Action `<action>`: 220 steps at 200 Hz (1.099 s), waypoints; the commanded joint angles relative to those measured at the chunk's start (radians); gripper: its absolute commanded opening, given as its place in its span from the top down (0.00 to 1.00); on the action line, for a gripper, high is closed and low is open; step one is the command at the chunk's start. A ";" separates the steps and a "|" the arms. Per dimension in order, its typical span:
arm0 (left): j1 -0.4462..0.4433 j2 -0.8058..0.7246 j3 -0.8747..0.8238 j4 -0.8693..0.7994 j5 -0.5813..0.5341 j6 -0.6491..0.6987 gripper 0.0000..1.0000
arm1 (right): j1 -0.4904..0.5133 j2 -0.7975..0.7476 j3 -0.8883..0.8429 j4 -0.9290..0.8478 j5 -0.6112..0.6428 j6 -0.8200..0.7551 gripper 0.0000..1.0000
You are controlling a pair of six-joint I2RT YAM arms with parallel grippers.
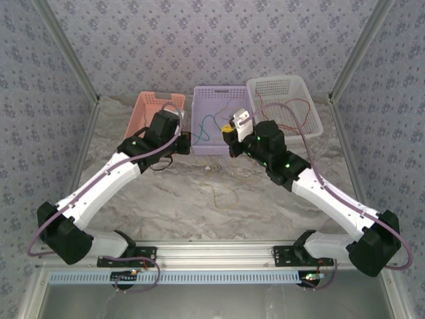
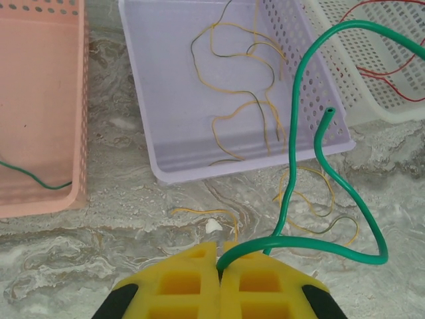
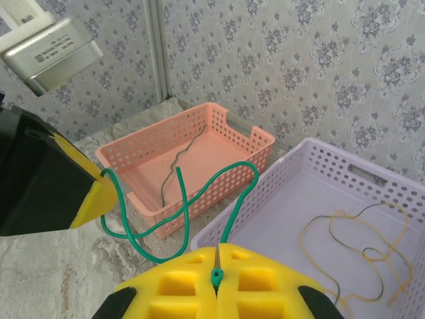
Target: Untangle the cables
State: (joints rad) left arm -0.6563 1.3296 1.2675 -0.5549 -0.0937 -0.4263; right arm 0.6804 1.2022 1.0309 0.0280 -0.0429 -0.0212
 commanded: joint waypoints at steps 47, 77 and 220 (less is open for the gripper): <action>-0.243 -0.055 -0.220 0.226 -0.102 0.276 1.00 | -0.215 0.147 0.462 -0.287 -0.077 0.219 1.00; -0.346 -0.056 -0.325 0.359 -0.197 0.438 1.00 | -0.309 0.270 0.654 -0.387 -0.180 0.291 1.00; -0.859 0.176 -0.281 0.630 -0.595 0.996 1.00 | -0.478 0.669 1.101 -0.623 -0.522 0.498 1.00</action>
State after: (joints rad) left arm -1.4681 1.4597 0.9440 0.0891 -0.6308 0.4561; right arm 0.2104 1.8313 2.0663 -0.6094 -0.4942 0.4412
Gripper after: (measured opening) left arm 0.040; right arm 0.065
